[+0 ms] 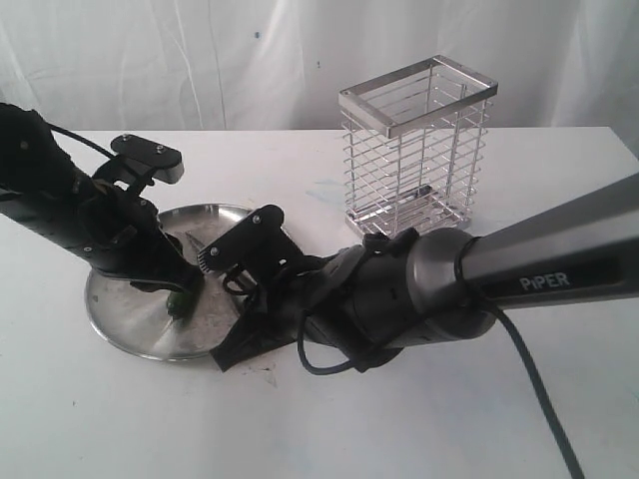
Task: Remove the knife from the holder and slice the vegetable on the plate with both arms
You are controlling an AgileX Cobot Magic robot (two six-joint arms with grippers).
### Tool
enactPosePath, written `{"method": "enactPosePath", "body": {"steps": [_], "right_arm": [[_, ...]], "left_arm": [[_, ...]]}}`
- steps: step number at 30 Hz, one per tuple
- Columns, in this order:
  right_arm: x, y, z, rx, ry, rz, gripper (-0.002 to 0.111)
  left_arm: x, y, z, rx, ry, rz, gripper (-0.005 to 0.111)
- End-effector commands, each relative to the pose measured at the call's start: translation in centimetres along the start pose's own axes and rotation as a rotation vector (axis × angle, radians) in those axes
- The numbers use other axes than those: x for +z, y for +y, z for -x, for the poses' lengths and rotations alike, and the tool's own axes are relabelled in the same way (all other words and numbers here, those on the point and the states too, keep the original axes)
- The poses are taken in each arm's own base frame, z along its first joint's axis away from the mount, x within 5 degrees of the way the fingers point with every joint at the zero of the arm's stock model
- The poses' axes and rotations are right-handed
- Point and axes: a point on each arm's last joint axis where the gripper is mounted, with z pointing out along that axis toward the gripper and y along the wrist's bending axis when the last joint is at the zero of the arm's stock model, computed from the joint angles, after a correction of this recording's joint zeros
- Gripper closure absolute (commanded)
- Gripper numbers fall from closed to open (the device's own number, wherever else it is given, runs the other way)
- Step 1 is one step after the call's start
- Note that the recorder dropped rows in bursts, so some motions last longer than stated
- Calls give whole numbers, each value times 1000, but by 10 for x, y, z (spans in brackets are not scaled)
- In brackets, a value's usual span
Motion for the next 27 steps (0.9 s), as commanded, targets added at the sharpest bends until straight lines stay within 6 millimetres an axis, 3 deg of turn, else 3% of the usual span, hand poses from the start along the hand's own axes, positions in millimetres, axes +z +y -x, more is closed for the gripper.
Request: {"method": "enactPosePath", "body": {"steps": [1, 4, 9, 16, 20, 24, 27], "right_arm": [[1, -3, 2, 21, -3, 6, 75], [1, -4, 3, 26, -4, 3, 69], [-10, -9, 13, 86, -48, -31, 69], [-64, -19, 42, 124, -190, -18, 69], [-99, -28, 34, 177, -229, -25, 71], [-135, -35, 11, 241, -261, -37, 88], [-165, -32, -5, 226, -332, -34, 108]], "left_arm": [[-5, -3, -2, -26, 6, -16, 67], [-13, -4, 0, -21, -15, -14, 67], [-39, -8, 4, -9, -89, -5, 67], [-90, -18, 3, 20, -200, -2, 67], [-123, -26, -6, 21, -270, -4, 80], [-148, -36, -29, -33, -375, -22, 107], [-160, -44, -54, -94, -476, -46, 107]]}}
